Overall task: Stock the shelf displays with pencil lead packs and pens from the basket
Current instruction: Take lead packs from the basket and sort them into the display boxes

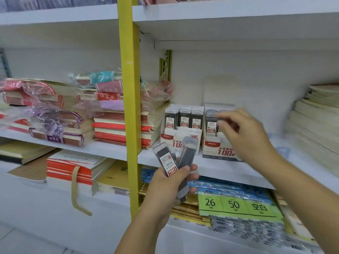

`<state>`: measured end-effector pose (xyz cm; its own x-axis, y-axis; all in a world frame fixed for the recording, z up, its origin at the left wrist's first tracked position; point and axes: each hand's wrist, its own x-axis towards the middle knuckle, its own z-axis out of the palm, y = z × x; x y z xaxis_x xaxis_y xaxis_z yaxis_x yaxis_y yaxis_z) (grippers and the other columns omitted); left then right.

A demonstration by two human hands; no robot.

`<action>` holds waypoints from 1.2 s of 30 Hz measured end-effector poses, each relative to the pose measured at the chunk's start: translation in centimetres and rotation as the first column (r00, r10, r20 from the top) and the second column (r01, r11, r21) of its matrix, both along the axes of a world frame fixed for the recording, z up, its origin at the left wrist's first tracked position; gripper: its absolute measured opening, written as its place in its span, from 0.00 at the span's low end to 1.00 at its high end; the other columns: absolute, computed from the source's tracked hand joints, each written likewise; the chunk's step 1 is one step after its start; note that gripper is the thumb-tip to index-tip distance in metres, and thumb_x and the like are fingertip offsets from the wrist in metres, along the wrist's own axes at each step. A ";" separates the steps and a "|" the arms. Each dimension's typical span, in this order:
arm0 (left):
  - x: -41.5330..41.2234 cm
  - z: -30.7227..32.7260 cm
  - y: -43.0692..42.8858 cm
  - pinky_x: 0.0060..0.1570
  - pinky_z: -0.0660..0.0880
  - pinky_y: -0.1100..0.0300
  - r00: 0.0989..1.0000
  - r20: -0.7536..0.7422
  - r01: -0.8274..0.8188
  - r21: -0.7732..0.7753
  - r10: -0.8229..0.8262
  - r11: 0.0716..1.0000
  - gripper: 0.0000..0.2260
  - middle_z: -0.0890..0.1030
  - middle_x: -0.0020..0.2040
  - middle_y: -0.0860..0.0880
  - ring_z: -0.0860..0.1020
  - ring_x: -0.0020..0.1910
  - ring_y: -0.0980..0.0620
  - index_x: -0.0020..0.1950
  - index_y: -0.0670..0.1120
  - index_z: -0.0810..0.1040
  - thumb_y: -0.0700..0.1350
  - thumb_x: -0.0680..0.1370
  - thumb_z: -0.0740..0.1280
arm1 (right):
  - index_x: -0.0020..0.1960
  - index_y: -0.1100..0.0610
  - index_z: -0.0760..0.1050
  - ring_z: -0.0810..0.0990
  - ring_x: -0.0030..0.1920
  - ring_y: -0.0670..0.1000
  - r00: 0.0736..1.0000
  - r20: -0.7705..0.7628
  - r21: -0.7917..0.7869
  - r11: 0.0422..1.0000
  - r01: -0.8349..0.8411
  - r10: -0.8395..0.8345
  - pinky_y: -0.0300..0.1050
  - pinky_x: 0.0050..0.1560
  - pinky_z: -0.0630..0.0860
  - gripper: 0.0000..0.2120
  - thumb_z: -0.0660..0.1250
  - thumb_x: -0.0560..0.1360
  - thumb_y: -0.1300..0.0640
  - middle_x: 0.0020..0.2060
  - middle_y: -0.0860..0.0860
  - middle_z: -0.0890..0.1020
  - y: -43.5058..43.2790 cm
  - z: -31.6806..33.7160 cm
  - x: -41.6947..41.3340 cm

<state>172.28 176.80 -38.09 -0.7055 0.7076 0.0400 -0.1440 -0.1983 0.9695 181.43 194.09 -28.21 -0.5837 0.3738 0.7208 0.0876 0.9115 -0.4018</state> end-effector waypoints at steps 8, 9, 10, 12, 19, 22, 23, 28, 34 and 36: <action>2.3 -0.4 -0.5 0.52 0.79 0.50 0.988 0.023 0.154 0.016 -0.154 0.988 0.06 0.87 0.54 0.46 0.85 0.54 0.50 0.50 0.57 0.85 0.53 0.74 0.74 | 0.61 0.47 0.76 0.77 0.29 0.48 0.905 -0.118 -0.636 0.668 -0.386 0.409 0.37 0.28 0.72 0.14 0.63 0.80 0.61 0.47 0.47 0.85 -3.8 -5.5 2.3; 2.3 -0.4 -0.7 0.52 0.80 0.49 0.981 0.049 0.186 0.032 -0.187 0.982 0.08 0.86 0.56 0.46 0.84 0.57 0.50 0.52 0.56 0.85 0.53 0.74 0.74 | 0.60 0.47 0.76 0.78 0.31 0.49 0.885 -0.146 -0.654 0.628 -0.421 0.441 0.38 0.30 0.73 0.14 0.62 0.80 0.63 0.44 0.48 0.85 -3.6 -5.3 2.6; 2.2 -0.4 -0.9 0.51 0.81 0.48 0.974 0.071 0.211 0.041 -0.213 0.977 0.10 0.85 0.58 0.47 0.83 0.59 0.49 0.54 0.55 0.85 0.53 0.74 0.74 | 0.57 0.46 0.77 0.79 0.34 0.50 0.866 -0.167 -0.666 0.593 -0.452 0.471 0.40 0.34 0.74 0.13 0.61 0.81 0.62 0.43 0.50 0.85 -3.4 -5.1 2.8; 2.1 -0.4 -1.2 0.47 0.83 0.49 0.973 0.080 0.215 0.011 -0.215 0.977 0.13 0.85 0.59 0.49 0.83 0.59 0.49 0.57 0.54 0.85 0.52 0.74 0.73 | 0.52 0.43 0.77 0.78 0.38 0.50 0.839 -0.184 -0.683 0.548 -0.483 0.511 0.44 0.40 0.73 0.08 0.63 0.78 0.55 0.45 0.51 0.84 -3.0 -4.9 3.3; 2.7 -0.4 -1.0 0.32 0.72 0.62 0.979 -0.136 0.132 -0.136 -0.150 0.982 0.05 0.85 0.37 0.46 0.77 0.31 0.54 0.53 0.62 0.83 0.54 0.79 0.69 | 0.61 0.41 0.72 0.82 0.54 0.51 0.888 -0.174 -0.660 0.619 -0.426 0.426 0.51 0.55 0.76 0.11 0.62 0.81 0.54 0.52 0.46 0.85 -2.9 -5.6 4.1; 3.0 -0.2 -0.8 0.32 0.71 0.61 0.980 -0.112 0.156 -0.082 -0.164 0.984 0.06 0.87 0.45 0.46 0.76 0.30 0.55 0.54 0.59 0.83 0.53 0.79 0.69 | 0.59 0.48 0.73 0.84 0.49 0.51 0.905 -0.212 -0.655 0.634 -0.411 0.368 0.51 0.54 0.78 0.10 0.65 0.79 0.56 0.49 0.48 0.86 -2.9 -5.7 4.4; 3.0 -0.2 -0.8 0.29 0.70 0.63 0.980 -0.107 0.162 -0.072 -0.169 0.984 0.07 0.87 0.46 0.46 0.75 0.28 0.56 0.55 0.58 0.83 0.53 0.79 0.69 | 0.58 0.49 0.74 0.84 0.47 0.51 0.908 -0.221 -0.656 0.635 -0.409 0.356 0.49 0.51 0.78 0.09 0.65 0.79 0.57 0.48 0.49 0.86 -2.8 -5.6 4.4; 2.3 -0.4 -1.1 0.28 0.69 0.65 0.977 -0.144 0.149 -0.079 -0.159 0.986 0.09 0.86 0.41 0.50 0.73 0.27 0.58 0.57 0.60 0.83 0.57 0.78 0.68 | 0.51 0.46 0.76 0.83 0.43 0.46 0.929 -0.253 -0.523 0.769 -0.367 0.271 0.39 0.38 0.79 0.10 0.67 0.77 0.61 0.45 0.47 0.85 -3.5 -4.7 4.6; 0.1 -0.4 -0.9 0.34 0.67 0.59 0.995 -0.031 0.092 -0.057 -0.094 0.994 0.13 0.75 0.32 0.53 0.71 0.30 0.54 0.60 0.57 0.72 0.52 0.77 0.68 | 0.52 0.45 0.71 0.80 0.47 0.35 0.909 -0.402 -0.141 0.974 -0.177 0.107 0.28 0.43 0.76 0.10 0.65 0.79 0.60 0.46 0.41 0.80 -0.9 2.3 3.2; -0.3 -0.2 -0.8 0.30 0.68 0.61 0.994 0.001 0.108 -0.019 -0.108 0.994 0.13 0.74 0.32 0.51 0.70 0.31 0.53 0.60 0.54 0.71 0.47 0.77 0.66 | 0.53 0.45 0.70 0.77 0.45 0.32 0.961 -0.269 -0.058 0.995 -0.079 0.060 0.26 0.43 0.73 0.10 0.65 0.79 0.60 0.45 0.37 0.78 0.4 3.7 1.6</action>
<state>171.95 176.02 -38.24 -0.6252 0.7801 0.0260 -0.1633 -0.1633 0.9730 183.05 194.45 -24.46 -0.3998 0.3927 0.8282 -0.0938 0.8813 -0.4632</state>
